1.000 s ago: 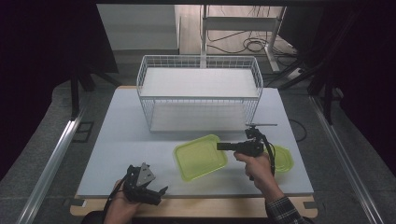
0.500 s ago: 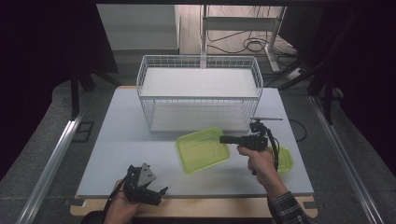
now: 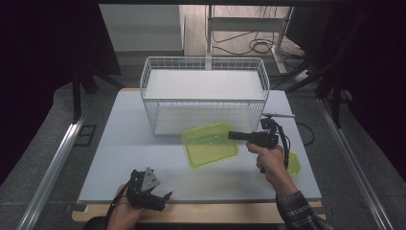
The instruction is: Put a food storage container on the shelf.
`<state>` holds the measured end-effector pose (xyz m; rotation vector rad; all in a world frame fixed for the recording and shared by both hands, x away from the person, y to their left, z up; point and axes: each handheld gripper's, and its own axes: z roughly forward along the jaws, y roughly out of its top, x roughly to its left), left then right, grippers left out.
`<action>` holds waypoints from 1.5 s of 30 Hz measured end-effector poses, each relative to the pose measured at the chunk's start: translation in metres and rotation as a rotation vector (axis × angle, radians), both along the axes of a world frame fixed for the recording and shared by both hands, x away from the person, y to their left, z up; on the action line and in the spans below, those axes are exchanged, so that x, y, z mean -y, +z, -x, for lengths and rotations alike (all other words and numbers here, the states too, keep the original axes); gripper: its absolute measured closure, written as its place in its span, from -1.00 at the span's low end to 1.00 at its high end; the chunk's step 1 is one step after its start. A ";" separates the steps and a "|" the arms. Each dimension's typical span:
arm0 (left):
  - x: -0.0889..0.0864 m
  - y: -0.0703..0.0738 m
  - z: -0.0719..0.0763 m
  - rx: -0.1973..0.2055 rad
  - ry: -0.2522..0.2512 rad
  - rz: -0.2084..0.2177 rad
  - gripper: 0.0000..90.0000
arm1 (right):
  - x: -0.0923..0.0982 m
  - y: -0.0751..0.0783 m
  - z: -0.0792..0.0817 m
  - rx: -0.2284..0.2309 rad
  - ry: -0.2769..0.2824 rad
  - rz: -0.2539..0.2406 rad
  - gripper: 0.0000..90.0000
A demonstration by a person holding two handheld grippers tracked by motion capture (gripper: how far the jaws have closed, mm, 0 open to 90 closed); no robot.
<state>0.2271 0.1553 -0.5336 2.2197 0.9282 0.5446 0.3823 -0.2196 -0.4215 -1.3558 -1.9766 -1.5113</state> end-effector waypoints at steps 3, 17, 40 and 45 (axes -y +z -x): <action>0.000 0.000 0.000 0.000 0.000 0.000 -0.95 | 0.001 0.007 -0.002 0.008 -0.009 -0.001 0.78; -0.002 0.001 0.000 -0.003 -0.001 0.034 -0.96 | -0.006 0.039 -0.018 0.047 -0.029 -0.018 0.78; -0.002 0.001 -0.001 -0.026 -0.005 0.041 -0.95 | -0.014 0.086 -0.053 0.092 -0.114 -0.048 0.78; -0.002 0.001 -0.001 -0.027 -0.004 0.036 -0.95 | -0.018 0.096 -0.064 0.110 -0.151 -0.033 0.78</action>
